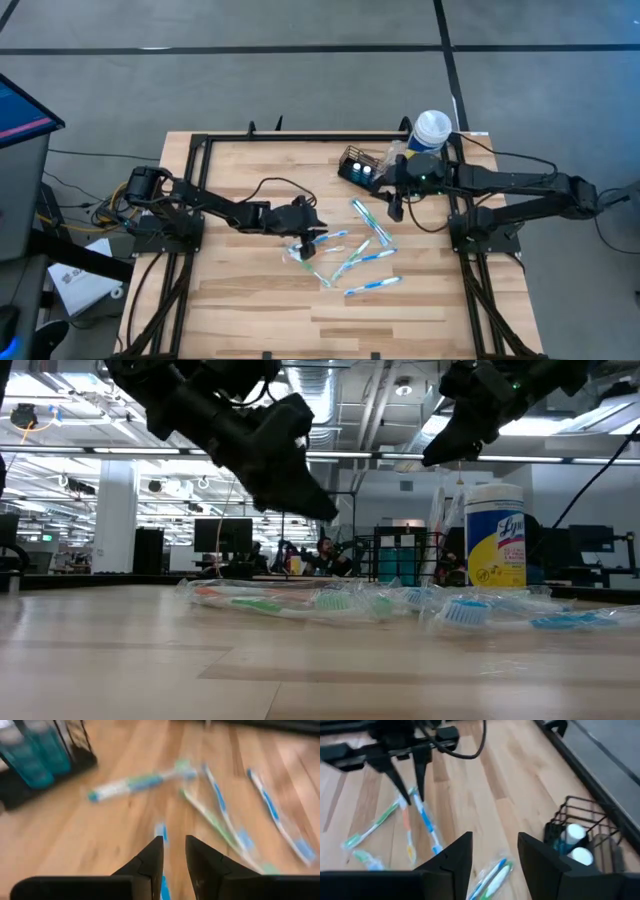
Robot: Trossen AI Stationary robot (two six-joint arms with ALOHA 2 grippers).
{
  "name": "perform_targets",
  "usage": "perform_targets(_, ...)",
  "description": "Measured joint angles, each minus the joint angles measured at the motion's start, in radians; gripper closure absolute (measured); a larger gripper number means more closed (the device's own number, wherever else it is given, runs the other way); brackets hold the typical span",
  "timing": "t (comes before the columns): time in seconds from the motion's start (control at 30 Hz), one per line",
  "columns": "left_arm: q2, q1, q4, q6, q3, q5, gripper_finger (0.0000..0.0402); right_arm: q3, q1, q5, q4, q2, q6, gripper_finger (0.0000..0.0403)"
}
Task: Pick & Place toothbrushing station
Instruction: Put the blue toothbrush into the mesh organizer
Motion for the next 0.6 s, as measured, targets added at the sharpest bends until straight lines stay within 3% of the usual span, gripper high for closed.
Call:
perform_targets(0.3,0.0,-0.002,-0.204,-0.057,0.0,0.056,0.0315,0.0,0.069,0.0,0.009,0.058,0.0,0.0283)
perform_targets(0.6,0.0,-0.006,-0.251,-0.059,0.0,0.056,0.025,0.0,0.075,0.0,0.015,0.151,-0.004,0.0283)
